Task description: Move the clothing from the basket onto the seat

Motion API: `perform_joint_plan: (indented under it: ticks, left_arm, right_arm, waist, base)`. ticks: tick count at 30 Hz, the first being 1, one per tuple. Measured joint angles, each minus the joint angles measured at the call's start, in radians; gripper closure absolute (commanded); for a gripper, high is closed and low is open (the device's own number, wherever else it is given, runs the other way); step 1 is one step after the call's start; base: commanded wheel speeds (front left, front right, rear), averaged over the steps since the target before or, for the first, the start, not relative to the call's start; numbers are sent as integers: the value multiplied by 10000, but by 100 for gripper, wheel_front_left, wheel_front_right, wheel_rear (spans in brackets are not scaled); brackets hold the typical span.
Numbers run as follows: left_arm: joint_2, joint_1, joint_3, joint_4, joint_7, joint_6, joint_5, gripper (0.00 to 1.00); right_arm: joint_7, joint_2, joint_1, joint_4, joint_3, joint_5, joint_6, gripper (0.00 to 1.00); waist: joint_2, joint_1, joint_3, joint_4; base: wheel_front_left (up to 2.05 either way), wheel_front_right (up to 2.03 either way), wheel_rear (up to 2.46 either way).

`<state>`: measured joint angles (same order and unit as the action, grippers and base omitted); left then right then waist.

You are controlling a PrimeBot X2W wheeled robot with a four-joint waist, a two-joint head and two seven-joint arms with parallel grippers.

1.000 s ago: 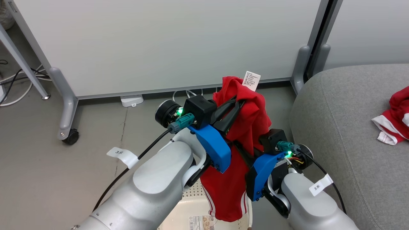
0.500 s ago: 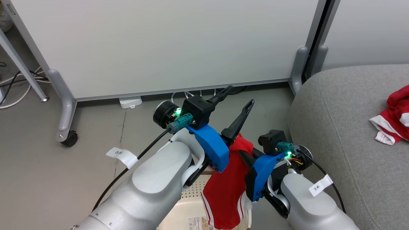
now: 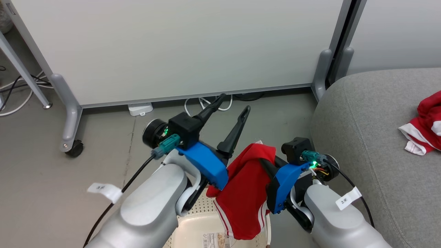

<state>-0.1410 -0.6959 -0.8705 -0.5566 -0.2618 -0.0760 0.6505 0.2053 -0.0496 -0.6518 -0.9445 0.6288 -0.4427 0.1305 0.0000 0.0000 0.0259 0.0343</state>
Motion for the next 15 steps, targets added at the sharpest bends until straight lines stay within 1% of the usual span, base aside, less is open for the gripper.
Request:
perform_joint_plan:
  ticks: [7, 15]
  left_arm:
    - [-639, 1885, 1467, 1306, -2, 196, -905, 0]
    - [-953, 4067, 3005, 2031, 0, 165, -1808, 0]
  right_arm:
    - [117, 0, -24, -31, -88, 2, 0, 100]
    - [159, 0, -60, -33, -96, 38, 0, 100]
  waist:
    - [0, 0, 54, -90]
    - [0, 0, 38, -292]
  base:
    - [0, 0, 0]
    - [0, 0, 0]
